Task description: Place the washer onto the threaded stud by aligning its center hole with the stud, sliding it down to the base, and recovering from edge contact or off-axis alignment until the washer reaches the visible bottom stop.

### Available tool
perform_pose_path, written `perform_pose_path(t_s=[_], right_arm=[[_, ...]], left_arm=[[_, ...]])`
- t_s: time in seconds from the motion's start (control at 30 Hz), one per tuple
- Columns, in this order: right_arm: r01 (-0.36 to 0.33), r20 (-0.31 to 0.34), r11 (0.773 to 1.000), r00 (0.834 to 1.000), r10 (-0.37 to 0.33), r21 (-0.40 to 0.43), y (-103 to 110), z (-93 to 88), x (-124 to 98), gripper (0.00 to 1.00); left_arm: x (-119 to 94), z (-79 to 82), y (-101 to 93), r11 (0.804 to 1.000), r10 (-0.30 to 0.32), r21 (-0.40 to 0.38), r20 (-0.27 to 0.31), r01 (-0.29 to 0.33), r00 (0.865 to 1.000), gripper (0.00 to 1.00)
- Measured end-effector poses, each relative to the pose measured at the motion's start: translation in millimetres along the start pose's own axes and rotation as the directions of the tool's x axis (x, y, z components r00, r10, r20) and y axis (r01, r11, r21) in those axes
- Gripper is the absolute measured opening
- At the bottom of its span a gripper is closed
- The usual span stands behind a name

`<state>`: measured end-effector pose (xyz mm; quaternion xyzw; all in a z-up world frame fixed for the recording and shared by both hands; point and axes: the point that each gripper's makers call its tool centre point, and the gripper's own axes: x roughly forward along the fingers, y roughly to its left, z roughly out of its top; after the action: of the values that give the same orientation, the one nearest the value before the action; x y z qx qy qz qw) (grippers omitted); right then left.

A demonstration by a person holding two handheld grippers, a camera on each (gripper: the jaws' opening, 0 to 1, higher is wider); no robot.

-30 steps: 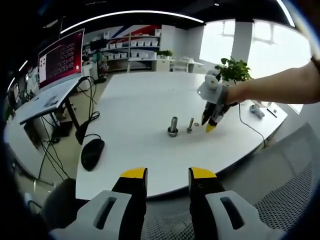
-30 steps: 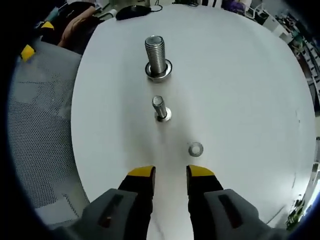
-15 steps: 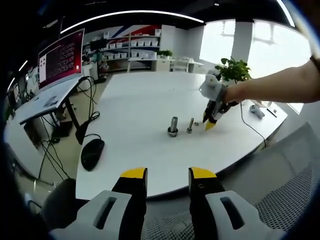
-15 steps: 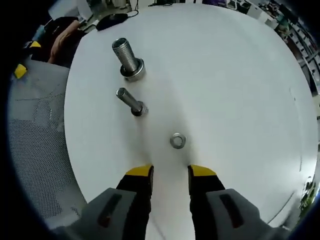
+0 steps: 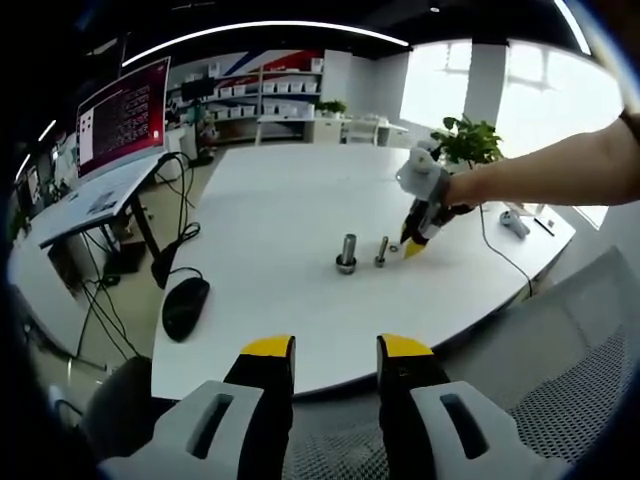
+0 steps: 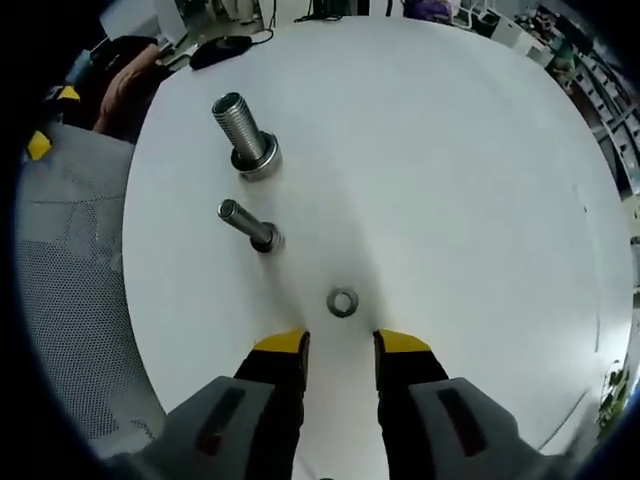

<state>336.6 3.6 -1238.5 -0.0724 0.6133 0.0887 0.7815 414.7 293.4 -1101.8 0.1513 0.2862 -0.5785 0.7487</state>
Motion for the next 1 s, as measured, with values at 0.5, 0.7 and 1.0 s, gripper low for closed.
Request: perform_pose_path(t_s=[0.5, 0.7, 1.0], right_arm=[[-0.011, -0.009, 0.994, 1.0, 0.01, -0.107, 3, 16.9, 5, 0.24], [-0.018, -0.011, 0.994, 1.0, 0.017, -0.11, 1, 17.3, 5, 0.22], [-0.022, -0.052, 0.987, 0.999, 0.014, -0.162, 5, 18.5, 5, 0.21]], left_arm=[[0, -0.6, 0.5, 1.0, 0.003, 0.0, -0.002, -0.003, 1.0, 0.31], [0, -0.2, -0.1, 1.0, 0.004, 0.0, -0.001, -0.004, 1.0, 0.31], [0, -0.5, 1.1, 1.0, 0.005, -0.002, 0.0, -0.005, 1.0, 0.31]])
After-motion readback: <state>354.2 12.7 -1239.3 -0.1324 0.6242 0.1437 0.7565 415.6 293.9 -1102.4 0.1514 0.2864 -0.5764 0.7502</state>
